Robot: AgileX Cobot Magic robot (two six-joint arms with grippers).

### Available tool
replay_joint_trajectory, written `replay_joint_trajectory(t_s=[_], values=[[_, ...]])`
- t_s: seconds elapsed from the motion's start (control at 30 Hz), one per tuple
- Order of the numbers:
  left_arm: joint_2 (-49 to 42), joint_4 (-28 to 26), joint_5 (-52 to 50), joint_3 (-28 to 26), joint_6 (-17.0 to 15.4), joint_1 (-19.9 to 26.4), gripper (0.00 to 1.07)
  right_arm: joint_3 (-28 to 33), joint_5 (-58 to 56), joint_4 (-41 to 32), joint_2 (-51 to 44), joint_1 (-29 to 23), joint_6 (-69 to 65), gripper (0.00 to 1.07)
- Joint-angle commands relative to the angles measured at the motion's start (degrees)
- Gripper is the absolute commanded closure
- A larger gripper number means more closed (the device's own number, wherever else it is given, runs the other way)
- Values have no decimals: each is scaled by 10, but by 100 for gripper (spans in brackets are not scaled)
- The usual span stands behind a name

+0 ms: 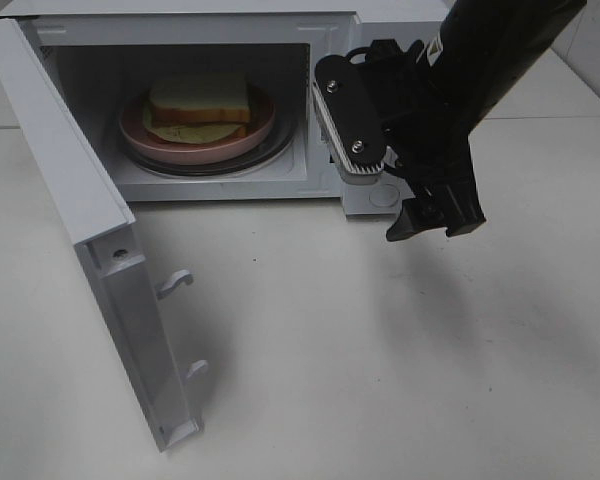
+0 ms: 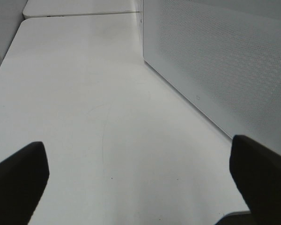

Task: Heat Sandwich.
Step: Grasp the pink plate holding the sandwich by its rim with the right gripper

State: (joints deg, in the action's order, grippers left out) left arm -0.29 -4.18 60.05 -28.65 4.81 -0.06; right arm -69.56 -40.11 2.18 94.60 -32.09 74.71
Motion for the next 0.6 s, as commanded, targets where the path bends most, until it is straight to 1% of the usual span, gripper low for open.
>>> replay_joint_trajectory(t_s=[0.03, 0.07, 0.2, 0.23, 0.33, 0.37, 0.4, 0.47, 0.5, 0.53, 0.6], values=[[-12, -1, -6, 2, -2, 2, 9, -21, 6, 17, 10, -11, -2, 12], [-12, -1, -6, 2, -2, 2, 9, -21, 6, 17, 10, -11, -2, 12], [-12, -1, -6, 2, -2, 2, 9, -61, 9, 24, 43, -22, -2, 13], [-12, -1, -6, 2, -2, 2, 9, -61, 9, 24, 43, -22, -2, 13], [-12, -1, -6, 2, -2, 2, 9, -96, 26, 25, 74, -34, -1, 14], [-12, -1, -6, 2, -2, 2, 9, -96, 26, 25, 74, -34, -1, 14], [-12, -1, -6, 2, -2, 2, 9, -116, 33, 24, 95, -41, -1, 15], [-11, -1, -6, 2, -2, 2, 9, -135, 40, 25, 116, -41, -1, 15], [-11, -1, -6, 2, -2, 2, 9, -156, 42, 25, 139, -41, -1, 15], [-11, -1, -6, 2, -2, 2, 9, -156, 42, 25, 139, -41, -1, 15], [-11, -1, -6, 2, -2, 2, 9, -175, 52, 25, 165, -41, -1, 15]])
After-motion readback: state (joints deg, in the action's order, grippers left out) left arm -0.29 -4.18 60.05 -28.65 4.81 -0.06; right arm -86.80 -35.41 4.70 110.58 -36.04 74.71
